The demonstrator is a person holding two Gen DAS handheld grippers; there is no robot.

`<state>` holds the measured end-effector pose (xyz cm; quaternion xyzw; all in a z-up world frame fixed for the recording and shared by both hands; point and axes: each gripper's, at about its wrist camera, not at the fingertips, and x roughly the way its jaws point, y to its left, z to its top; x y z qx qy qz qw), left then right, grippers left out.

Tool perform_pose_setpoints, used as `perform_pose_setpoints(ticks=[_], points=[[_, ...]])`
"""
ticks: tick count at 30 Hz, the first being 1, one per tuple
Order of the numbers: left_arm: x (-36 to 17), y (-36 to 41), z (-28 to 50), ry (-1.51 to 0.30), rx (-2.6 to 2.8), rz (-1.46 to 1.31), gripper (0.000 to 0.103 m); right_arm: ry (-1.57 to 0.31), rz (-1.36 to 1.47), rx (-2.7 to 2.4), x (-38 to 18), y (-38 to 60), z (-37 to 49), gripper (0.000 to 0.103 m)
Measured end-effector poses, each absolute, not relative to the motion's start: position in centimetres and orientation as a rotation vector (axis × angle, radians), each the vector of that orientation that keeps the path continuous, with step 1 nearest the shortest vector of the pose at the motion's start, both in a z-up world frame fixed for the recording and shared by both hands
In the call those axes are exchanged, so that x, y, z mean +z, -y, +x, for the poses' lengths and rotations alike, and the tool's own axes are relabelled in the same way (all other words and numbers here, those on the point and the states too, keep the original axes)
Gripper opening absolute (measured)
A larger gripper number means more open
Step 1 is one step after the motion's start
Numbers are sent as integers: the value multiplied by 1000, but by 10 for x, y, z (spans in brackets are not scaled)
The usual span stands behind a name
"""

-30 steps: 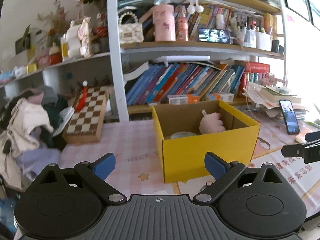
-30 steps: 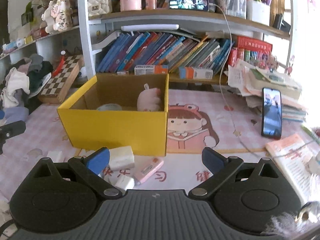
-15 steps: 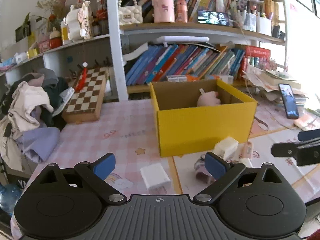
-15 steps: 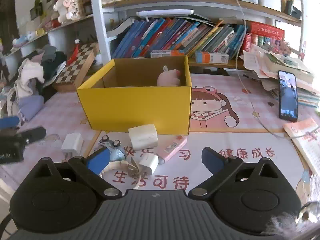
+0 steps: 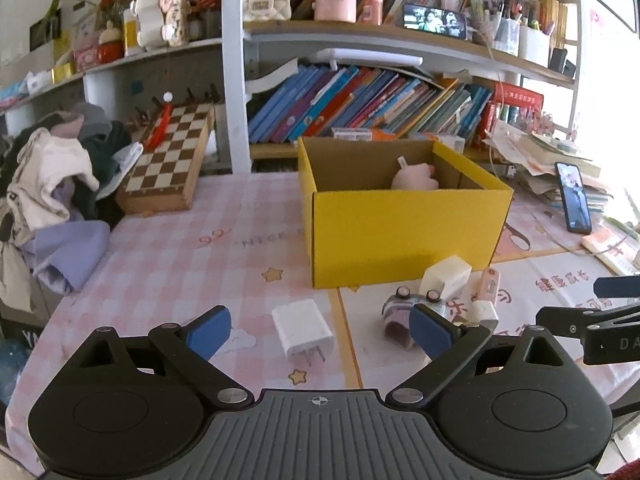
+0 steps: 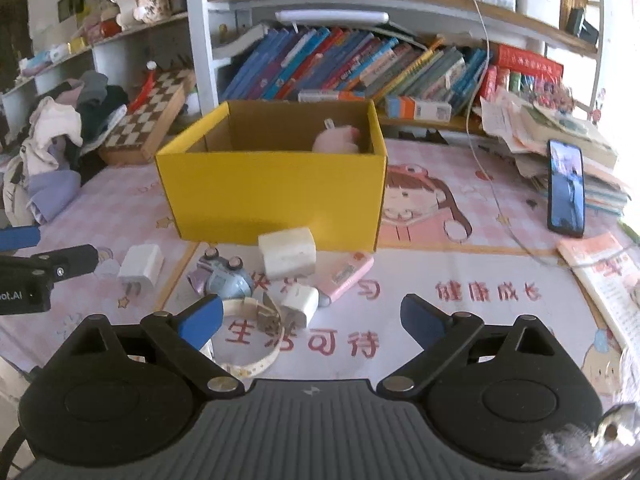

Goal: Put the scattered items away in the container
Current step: 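Move both tools back toward the remaining items beside the box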

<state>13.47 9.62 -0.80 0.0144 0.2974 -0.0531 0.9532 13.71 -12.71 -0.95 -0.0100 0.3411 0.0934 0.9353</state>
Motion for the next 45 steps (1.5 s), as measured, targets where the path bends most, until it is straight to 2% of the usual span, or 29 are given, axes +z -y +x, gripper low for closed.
perform_pose_setpoints(ticks=[5,7,11,45], points=[[-14,-98,135,-636,-115,39,97,-729,-14,190,-16,124,136,95],[-13,-101,135,-637,-117,30,97,-734,-21,197,-16,121,136,88],[-13,-102,135,-625,-129,2,97,-722,-52,205,-14,116,134,85],[-26,-95,139,-656,-147,49,96,-803,-59,194,-28,117,137,86]])
